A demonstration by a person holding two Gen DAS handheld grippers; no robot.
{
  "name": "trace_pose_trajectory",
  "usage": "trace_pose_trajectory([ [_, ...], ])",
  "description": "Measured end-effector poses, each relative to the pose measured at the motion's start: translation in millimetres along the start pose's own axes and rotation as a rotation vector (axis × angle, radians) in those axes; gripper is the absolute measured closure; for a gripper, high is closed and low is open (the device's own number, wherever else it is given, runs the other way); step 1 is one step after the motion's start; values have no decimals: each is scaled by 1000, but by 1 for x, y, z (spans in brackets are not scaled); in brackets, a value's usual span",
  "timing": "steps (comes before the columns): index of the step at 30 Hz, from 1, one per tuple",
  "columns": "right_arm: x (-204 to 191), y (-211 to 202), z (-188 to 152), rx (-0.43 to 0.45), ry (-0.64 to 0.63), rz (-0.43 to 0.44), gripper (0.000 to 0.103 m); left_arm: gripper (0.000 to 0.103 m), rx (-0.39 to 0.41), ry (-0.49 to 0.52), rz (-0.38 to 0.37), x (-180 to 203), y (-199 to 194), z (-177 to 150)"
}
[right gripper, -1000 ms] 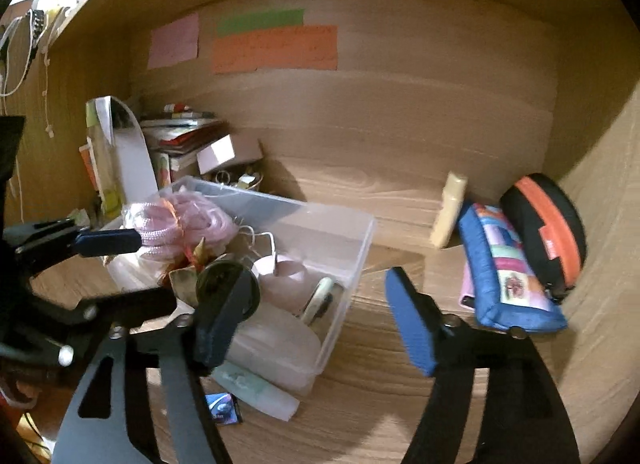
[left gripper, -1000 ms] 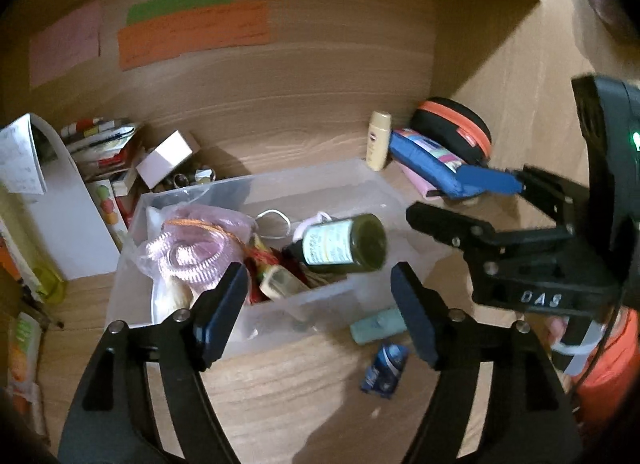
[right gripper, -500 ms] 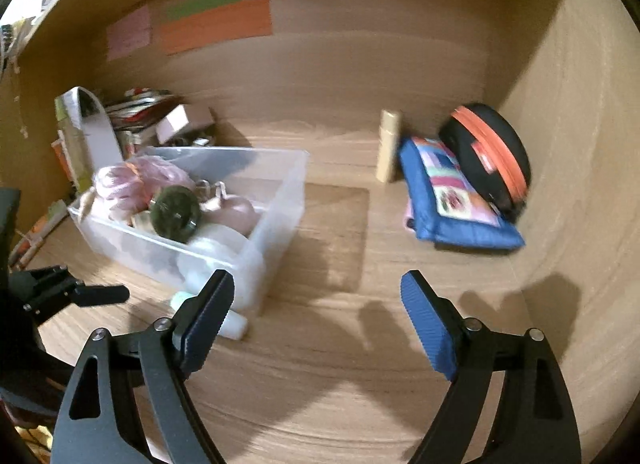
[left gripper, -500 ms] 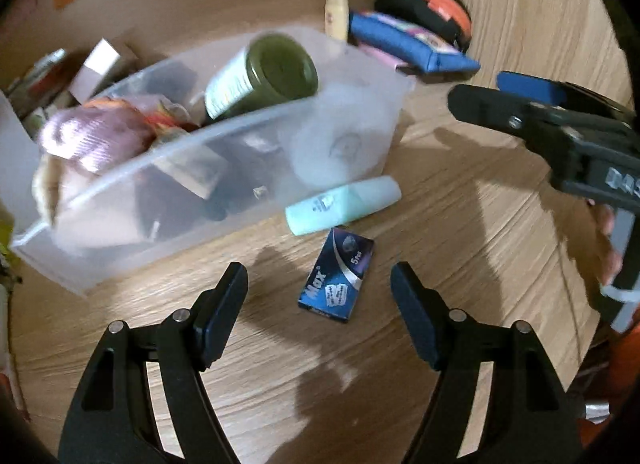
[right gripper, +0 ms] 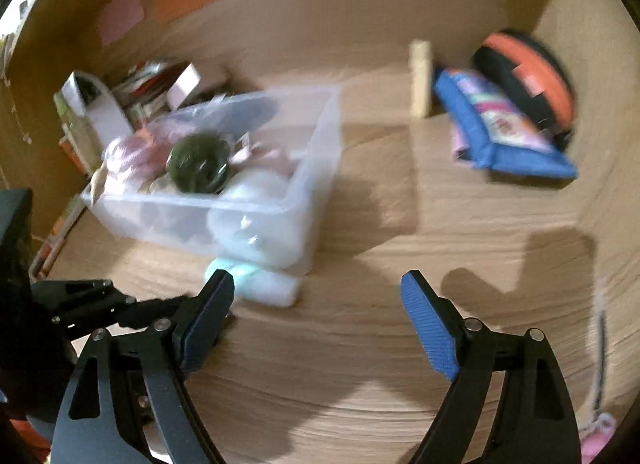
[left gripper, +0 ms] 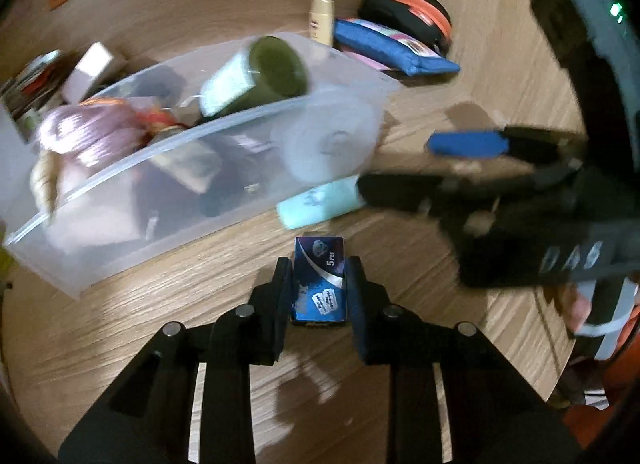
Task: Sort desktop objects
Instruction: 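Grasp the blue 'Max' box with the left gripper, then grasp the mint-green tube with the right gripper while the left gripper holds the blue box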
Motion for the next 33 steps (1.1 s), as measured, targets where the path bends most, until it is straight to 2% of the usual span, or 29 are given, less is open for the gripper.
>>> trace_pose_trajectory([
  [1, -7, 6, 0, -15, -9, 16, 19, 77, 12, -19, 9, -8, -4, -1],
  [6, -23, 28, 1, -68, 5, -14, 19, 77, 77, -133, 40, -51, -26, -7],
  [8, -27, 37, 1, -94, 16, -36, 19, 77, 99, -192, 24, -66, -33, -8],
  [11, -33, 44, 4, -107, -11, -120, 19, 77, 137, -263, -19, -78, -41, -6],
  [15, -48, 51, 4, -128, -72, -170, 17, 77, 173, -285, -37, -81, -48, -5],
  [18, -49, 52, 4, -120, -69, -194, 13, 77, 173, -278, -41, -79, -48, -5],
  [20, -45, 50, 3, -115, -55, -188, 16, 77, 174, -272, -37, -76, -46, -4],
  [23, -40, 45, 2, -94, -32, -175, 29, 77, 173, -271, -32, -78, -47, -7],
  [25, -37, 40, -1, -88, -25, -156, 41, 77, 170, -271, -30, -80, -47, -8],
  [27, -36, 35, -6, -84, -44, -132, 47, 77, 166, -270, -24, -80, -46, -8],
  [30, -41, 27, -12, -87, -80, -110, 51, 77, 167, -268, -8, -81, -46, -8],
  [33, -41, 21, -18, -81, -101, -71, 64, 77, 170, -268, 4, -82, -46, -7],
])
Point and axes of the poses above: each gripper's, at about its wrist camera, not at the fingertips, and y roughly the way its jaws point, x to its right, z to its top, the point moved 6 cm from there along y, roughly the way its jaws point, and after that the axes turned 5 degrees about -y, right-handed, at the moved point
